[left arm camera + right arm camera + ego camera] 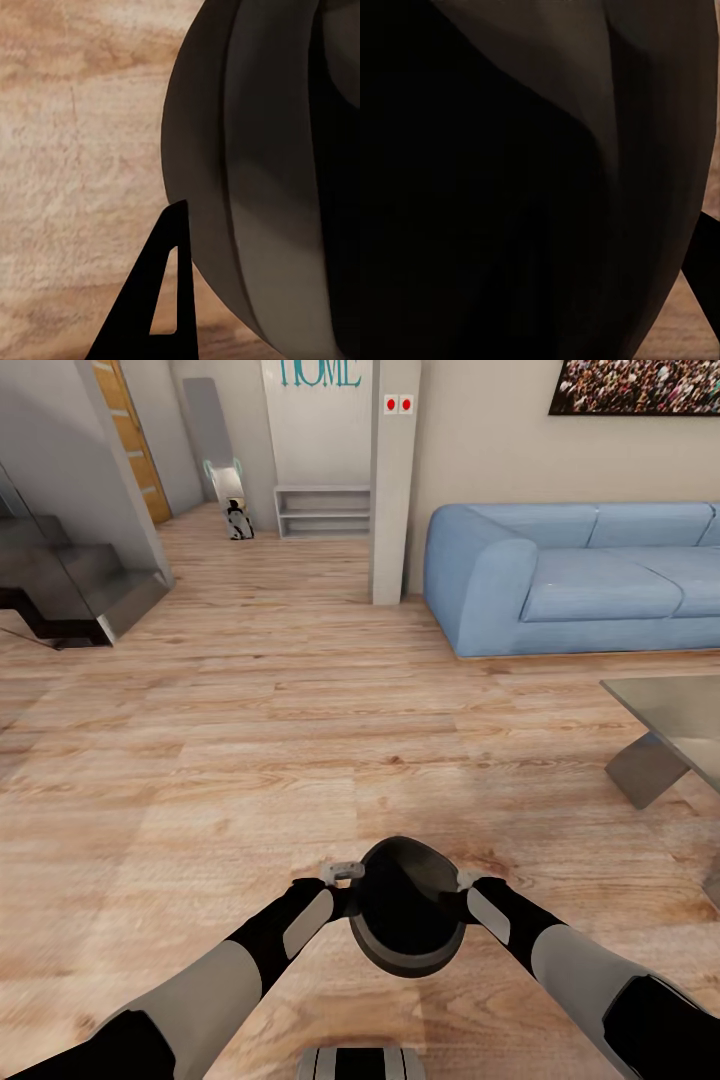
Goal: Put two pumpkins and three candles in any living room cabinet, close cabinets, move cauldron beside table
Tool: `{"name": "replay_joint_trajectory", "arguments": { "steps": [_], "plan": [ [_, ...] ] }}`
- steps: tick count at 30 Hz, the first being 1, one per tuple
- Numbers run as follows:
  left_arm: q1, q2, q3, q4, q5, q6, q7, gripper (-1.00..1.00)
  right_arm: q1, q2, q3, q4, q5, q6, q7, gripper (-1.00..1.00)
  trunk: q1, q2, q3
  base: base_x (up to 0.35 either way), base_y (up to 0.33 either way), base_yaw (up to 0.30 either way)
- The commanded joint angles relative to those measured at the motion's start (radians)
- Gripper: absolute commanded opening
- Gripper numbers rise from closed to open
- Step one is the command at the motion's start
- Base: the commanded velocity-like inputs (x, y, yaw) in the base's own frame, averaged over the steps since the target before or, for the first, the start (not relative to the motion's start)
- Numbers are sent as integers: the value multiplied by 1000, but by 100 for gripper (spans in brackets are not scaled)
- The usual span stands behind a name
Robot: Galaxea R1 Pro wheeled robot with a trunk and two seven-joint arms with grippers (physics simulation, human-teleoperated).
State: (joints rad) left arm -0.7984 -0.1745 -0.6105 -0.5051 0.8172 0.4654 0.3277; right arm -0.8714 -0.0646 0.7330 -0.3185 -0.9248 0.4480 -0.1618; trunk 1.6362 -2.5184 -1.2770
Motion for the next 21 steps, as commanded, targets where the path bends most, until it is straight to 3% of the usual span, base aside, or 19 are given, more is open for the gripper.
{"name": "replay_joint_trajectory", "arguments": {
  "steps": [1, 15, 21],
  "plan": [
    [-1, 0, -5, 0, 7, 2, 10, -100, 0, -1, 8, -3, -16, 3, -9, -100, 0, 0, -1, 0, 0, 0],
    [-1, 0, -5, -1, 5, 2, 8, -100, 0, -3, 8, -3, -16, 3, -9, -100, 0, 0, -1, 0, 0, 0],
    [-1, 0, -5, -1, 5, 2, 8, -100, 0, -3, 8, -3, -16, 3, -9, -100, -3, 1, 22, 0, 0, 0]
  ]
}}
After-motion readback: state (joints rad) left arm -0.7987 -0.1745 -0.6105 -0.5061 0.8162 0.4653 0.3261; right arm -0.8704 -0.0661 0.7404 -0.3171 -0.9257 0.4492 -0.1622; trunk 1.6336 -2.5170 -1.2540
